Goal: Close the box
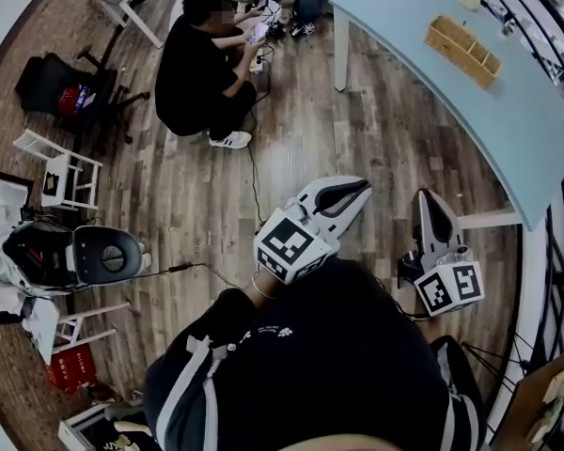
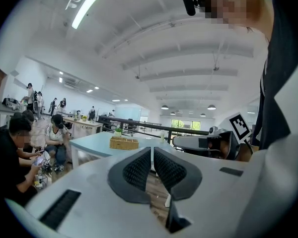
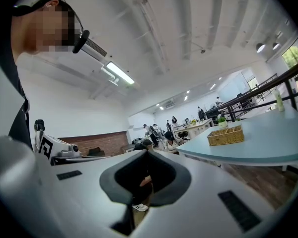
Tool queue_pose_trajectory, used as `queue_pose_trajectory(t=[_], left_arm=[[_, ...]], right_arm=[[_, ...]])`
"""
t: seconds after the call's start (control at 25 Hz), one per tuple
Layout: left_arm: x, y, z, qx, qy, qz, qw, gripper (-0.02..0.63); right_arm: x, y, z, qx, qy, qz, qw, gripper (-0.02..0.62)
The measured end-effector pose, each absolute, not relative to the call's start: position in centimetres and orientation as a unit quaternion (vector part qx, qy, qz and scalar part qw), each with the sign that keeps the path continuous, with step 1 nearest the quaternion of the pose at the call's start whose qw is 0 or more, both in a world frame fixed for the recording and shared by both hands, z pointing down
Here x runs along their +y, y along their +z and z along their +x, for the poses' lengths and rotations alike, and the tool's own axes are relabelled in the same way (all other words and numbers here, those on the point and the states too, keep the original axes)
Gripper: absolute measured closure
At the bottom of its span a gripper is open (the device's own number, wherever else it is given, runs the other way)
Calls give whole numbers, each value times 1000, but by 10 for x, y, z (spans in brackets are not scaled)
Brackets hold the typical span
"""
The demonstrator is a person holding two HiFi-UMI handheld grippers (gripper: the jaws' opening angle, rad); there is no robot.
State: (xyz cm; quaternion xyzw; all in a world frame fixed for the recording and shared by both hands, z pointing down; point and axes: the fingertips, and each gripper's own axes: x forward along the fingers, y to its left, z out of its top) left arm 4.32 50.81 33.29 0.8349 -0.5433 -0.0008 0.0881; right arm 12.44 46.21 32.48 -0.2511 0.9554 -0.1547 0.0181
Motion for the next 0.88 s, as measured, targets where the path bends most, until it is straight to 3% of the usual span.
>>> queue_pose_trajectory(t=[0.32,0.88], left_arm=[[514,338,11,-537,-9,839,92,580],[512,355,8,-490,-9,865,105,580]], right_arm=[[469,327,92,954,-147,-262,5,595],[476,333,95,938,-140,-318,-13,595]])
